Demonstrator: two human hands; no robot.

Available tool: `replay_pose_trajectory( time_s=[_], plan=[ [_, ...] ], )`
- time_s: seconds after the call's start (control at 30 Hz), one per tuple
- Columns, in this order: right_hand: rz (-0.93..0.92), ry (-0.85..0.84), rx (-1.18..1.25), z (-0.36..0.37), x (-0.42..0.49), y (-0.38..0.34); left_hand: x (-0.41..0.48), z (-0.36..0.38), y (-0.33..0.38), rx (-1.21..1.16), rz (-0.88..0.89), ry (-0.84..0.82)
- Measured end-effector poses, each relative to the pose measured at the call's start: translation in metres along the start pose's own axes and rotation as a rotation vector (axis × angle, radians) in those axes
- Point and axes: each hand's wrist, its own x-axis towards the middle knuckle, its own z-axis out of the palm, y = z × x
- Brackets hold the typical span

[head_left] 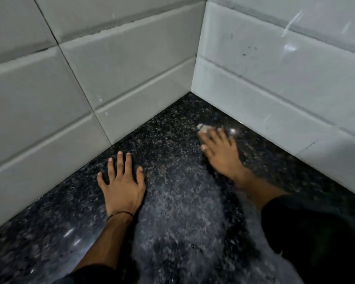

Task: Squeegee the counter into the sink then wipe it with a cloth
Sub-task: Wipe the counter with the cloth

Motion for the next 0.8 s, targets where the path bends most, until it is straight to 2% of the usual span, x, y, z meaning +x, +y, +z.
replay_pose_trajectory(
  time_s=[0.1,0.2,0.23,0.3,0.43,0.47,0.53,0.67,0.73,0.8],
  plan=[
    [-0.401,-0.067,0.019,0.009,-0.093,-0.045,-0.001,0.0,-0.002,-0.01,0.01,-0.008],
    [-0.736,-0.183,-0.028,0.0,-0.146,-0.017,-0.006,-0.004,-0.001,-0.029,0.013,-0.008],
    [-0.768,-0.183,-0.056,-0.005,-0.147,0.003,-0.012,-0.005,0.0,-0.033,0.018,-0.003],
    [-0.631,-0.143,-0.09,-0.014,-0.129,0.053,-0.037,-0.009,0.008,-0.037,0.055,0.015],
    [0.163,-0.14,-0.017,-0.035,-0.082,0.12,-0.108,-0.011,0.024,-0.045,0.144,-0.03],
    [0.287,-0.146,0.001,-0.034,-0.077,0.12,-0.124,-0.009,0.024,-0.029,0.141,-0.043],
    [0.34,-0.152,0.05,-0.025,-0.08,0.093,-0.148,-0.001,0.017,0.006,0.116,-0.059],
    [-0.024,-0.12,0.052,0.003,-0.145,0.003,-0.169,0.014,0.008,0.007,0.088,-0.059],
    [-0.303,-0.166,0.082,0.01,-0.198,-0.034,-0.169,0.017,0.008,-0.003,0.081,-0.044],
    [-0.58,-0.232,0.045,0.007,-0.24,-0.041,-0.17,0.018,0.007,-0.018,0.093,-0.048]
  ],
)
